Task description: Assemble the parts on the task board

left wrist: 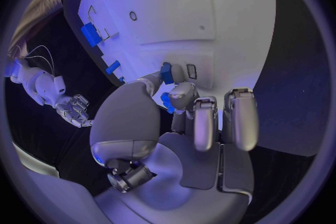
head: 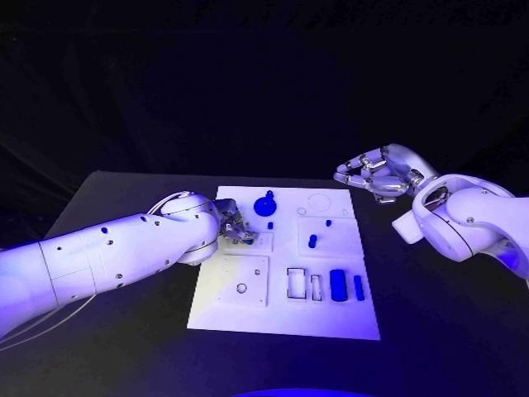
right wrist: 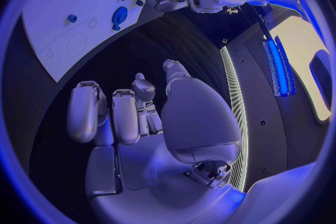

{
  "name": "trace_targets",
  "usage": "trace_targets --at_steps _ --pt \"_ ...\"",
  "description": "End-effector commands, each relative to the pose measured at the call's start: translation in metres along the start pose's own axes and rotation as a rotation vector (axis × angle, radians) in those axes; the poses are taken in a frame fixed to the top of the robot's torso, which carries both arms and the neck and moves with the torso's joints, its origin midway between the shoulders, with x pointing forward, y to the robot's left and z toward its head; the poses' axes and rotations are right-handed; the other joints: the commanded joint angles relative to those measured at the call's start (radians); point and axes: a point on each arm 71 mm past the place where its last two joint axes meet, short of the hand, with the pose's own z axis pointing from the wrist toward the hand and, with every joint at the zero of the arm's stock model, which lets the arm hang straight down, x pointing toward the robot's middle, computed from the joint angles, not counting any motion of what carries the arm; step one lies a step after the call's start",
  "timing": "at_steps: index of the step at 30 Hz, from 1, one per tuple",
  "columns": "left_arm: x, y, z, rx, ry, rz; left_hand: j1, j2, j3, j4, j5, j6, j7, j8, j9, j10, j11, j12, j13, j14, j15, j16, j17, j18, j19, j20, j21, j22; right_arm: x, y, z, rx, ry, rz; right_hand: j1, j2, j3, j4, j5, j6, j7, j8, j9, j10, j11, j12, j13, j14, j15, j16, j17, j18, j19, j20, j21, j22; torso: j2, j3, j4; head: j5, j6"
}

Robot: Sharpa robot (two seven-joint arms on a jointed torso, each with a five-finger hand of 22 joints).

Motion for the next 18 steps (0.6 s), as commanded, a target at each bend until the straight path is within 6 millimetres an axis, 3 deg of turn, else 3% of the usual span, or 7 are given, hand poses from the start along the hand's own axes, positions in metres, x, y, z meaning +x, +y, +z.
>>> trace_targets --at_steps 1,10,18 --pt "0.0055 0.005 0.0015 -0.033 0.019 0.008 -0.014 -0.001 -0.006 -0.001 0.003 0.003 0.005 -0.006 -0.03 0.004 0.002 0.004 0.001 0.097 -0.007 0.005 0.236 -0.007 0.007 -0.002 -0.001 0.053 0.0017 0.0004 0.0003 -0.005 0.016 -0.009 -0.007 0.001 -0.007 0.0 0.003 0.003 0.004 0.006 -0.001 -0.005 -0.003 0.003 -0.001 0.027 -0.006 -0.007 0.0 0.012 -0.001 -0.002 -0.006 0.081 0.0 -0.0004 0.0001 0.0 0.001" --pt "0.0053 0.0043 0.0012 -0.031 0.013 0.001 -0.024 -0.003 -0.023 -0.001 0.004 0.005 0.005 -0.007 -0.033 0.004 0.002 0.006 0.002 0.097 -0.007 0.005 0.236 -0.008 0.008 -0.002 0.0 0.055 0.0016 -0.0001 0.0004 -0.003 0.017 -0.009 -0.003 0.002 -0.011 0.0 0.008 0.003 0.003 0.007 -0.001 -0.005 -0.004 0.004 -0.002 0.028 -0.007 -0.007 0.001 0.012 0.0 -0.002 -0.006 0.081 0.0 0.0001 -0.0005 -0.002 0.002" --pt "0.0043 0.0048 0.0011 -0.032 0.002 -0.014 -0.044 -0.004 -0.056 0.0 0.005 0.008 0.004 -0.007 -0.036 0.005 0.001 0.007 0.002 0.097 -0.007 0.005 0.236 -0.008 0.01 -0.003 0.0 0.057 0.0009 -0.0013 0.0007 0.003 0.017 -0.007 0.035 -0.007 -0.019 -0.023 -0.021 0.002 0.003 0.011 -0.001 -0.005 -0.005 0.005 -0.003 0.028 -0.008 -0.008 0.002 0.012 0.001 -0.003 -0.008 0.082 0.001 0.0006 -0.0009 -0.002 0.004"
